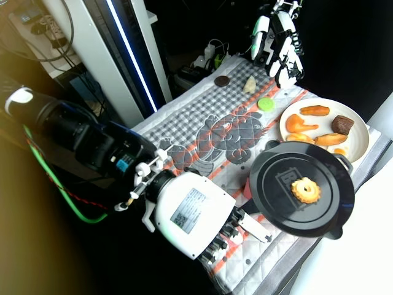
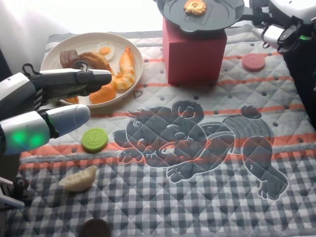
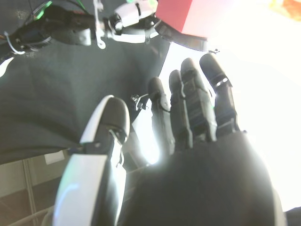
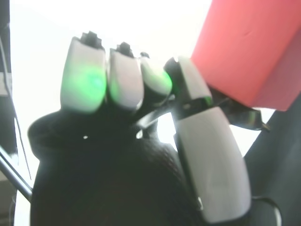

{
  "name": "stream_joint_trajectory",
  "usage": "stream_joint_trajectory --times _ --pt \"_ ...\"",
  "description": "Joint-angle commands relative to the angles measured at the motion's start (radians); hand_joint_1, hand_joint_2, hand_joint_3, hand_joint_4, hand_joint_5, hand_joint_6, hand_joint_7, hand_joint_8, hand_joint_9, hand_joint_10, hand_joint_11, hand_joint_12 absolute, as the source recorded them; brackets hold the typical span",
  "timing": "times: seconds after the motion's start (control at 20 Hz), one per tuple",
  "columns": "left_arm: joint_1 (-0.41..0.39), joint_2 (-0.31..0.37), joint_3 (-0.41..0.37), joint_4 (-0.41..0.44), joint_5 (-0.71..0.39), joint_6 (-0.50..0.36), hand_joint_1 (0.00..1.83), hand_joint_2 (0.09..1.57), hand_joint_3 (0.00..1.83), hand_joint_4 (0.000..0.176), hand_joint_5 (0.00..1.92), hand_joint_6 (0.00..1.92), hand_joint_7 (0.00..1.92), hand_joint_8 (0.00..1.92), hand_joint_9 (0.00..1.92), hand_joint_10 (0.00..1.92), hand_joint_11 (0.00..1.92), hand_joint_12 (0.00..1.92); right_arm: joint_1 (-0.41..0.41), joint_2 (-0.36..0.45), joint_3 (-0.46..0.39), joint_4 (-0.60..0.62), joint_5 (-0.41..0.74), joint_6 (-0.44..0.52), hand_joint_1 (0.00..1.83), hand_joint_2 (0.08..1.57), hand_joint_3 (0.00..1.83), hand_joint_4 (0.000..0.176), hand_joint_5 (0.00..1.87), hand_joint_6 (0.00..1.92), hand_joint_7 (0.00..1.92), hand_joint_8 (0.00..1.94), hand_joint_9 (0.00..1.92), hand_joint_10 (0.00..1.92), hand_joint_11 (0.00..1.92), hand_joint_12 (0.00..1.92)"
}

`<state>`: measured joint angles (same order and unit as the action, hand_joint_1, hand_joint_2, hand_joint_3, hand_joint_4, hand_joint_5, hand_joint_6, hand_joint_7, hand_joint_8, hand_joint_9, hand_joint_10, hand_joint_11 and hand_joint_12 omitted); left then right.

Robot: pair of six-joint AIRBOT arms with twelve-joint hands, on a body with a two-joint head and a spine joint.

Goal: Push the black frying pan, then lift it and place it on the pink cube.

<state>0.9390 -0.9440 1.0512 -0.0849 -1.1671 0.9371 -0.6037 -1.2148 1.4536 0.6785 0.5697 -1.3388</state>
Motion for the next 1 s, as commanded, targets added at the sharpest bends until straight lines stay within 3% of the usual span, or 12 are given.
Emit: stream_joint_trajectory --times 0.0,0.05,0.1,0.15,0.2,0.3,0.6,0.7,0.8,0.85,0.9,0.95 --pt "-0.010 0.000 0.002 -0.010 -0.127 -0.014 0.67 1.34 0.00 0.000 0.54 0.00 0.41 0.00 0.41 0.00 0.00 1.03 -0.001 0.002 -0.010 -0.025 0.107 0.002 1.29 1.42 0.08 0.000 0.73 1.92 1.30 1.94 1.51 1.92 1.56 1.92" --pt "-0.010 0.000 0.001 -0.012 -0.127 -0.014 0.69 1.34 0.00 0.000 0.53 0.00 0.41 0.00 0.40 0.00 0.00 1.05 -0.006 0.002 -0.016 -0.025 0.109 0.002 1.32 1.33 0.06 0.000 1.04 1.92 1.41 1.94 1.61 1.92 1.63 1.92" --pt "-0.010 0.000 0.001 -0.014 -0.129 -0.014 0.68 1.33 0.00 0.000 0.52 0.00 0.40 0.00 0.40 0.00 0.00 1.05 -0.009 0.002 -0.023 -0.026 0.109 0.002 1.31 1.30 0.04 0.000 1.00 1.92 1.33 1.94 1.57 1.92 1.61 1.92" --pt "-0.010 0.000 0.001 -0.016 -0.129 -0.014 0.69 1.33 0.00 0.000 0.53 0.00 0.40 0.00 0.41 0.00 0.00 1.09 -0.012 0.002 -0.031 -0.028 0.110 0.002 1.35 1.30 0.04 0.000 1.07 1.92 1.31 1.94 1.56 1.92 1.61 1.92" --pt "-0.010 -0.001 0.001 -0.017 -0.129 -0.014 0.66 1.34 0.00 0.000 0.53 0.00 0.41 0.00 0.41 0.00 0.00 1.09 -0.012 0.002 -0.039 -0.035 0.114 0.002 1.26 1.34 0.05 0.000 1.04 1.92 1.33 1.94 1.56 1.92 1.60 1.92" --pt "-0.010 -0.001 0.000 -0.021 -0.129 -0.014 0.67 1.34 0.00 0.000 0.53 0.00 0.41 0.00 0.41 0.00 0.00 1.07 -0.013 0.004 -0.064 -0.064 0.123 0.002 1.39 1.33 0.04 0.000 0.99 1.92 1.35 1.94 1.56 1.92 1.59 1.92" --pt "-0.009 -0.005 0.002 -0.026 -0.129 -0.014 0.69 1.34 0.00 0.000 0.53 0.00 0.41 0.00 0.41 0.00 0.00 1.12 -0.013 0.005 -0.086 -0.119 0.124 0.002 1.38 1.30 0.01 0.000 1.09 1.92 1.39 1.94 1.52 1.92 1.52 1.92" --pt "-0.009 -0.005 0.002 -0.029 -0.129 -0.014 0.65 1.34 0.00 0.000 0.52 0.00 0.40 0.00 0.41 0.00 0.00 1.11 -0.013 0.005 -0.092 -0.124 0.125 0.002 1.46 1.27 0.00 0.000 1.10 1.92 1.35 1.94 1.48 1.92 1.50 1.92" --pt "-0.008 -0.006 0.002 -0.030 -0.130 -0.014 0.68 1.34 0.00 0.000 0.53 0.00 0.40 0.00 0.40 0.00 0.00 1.12 -0.013 0.005 -0.093 -0.124 0.125 0.002 1.32 1.29 0.00 0.000 1.03 1.92 1.32 1.94 1.48 1.92 1.52 1.92" --pt "-0.008 -0.006 0.002 -0.031 -0.131 -0.014 0.69 1.34 0.00 0.000 0.52 0.00 0.39 0.00 0.39 0.00 0.00 1.11 -0.013 0.006 -0.094 -0.124 0.125 0.002 1.24 1.29 0.00 0.000 0.88 1.92 1.19 1.94 1.40 1.92 1.47 1.92" --pt "-0.007 -0.006 0.002 -0.032 -0.132 -0.014 0.66 1.34 0.00 0.000 0.51 0.00 0.39 0.00 0.39 0.00 0.00 1.10 -0.013 0.012 -0.099 -0.124 0.125 -0.001 1.05 1.37 0.09 0.000 0.44 1.91 0.71 1.84 1.10 1.92 1.19 1.92" --pt "-0.007 -0.006 0.002 -0.033 -0.133 -0.014 0.67 1.34 0.00 0.000 0.52 0.00 0.39 0.00 0.39 0.00 0.00 1.10 -0.013 0.018 -0.107 -0.124 0.125 -0.015 1.02 1.40 0.07 0.000 0.34 1.91 0.61 1.76 0.82 1.92 0.95 1.92"
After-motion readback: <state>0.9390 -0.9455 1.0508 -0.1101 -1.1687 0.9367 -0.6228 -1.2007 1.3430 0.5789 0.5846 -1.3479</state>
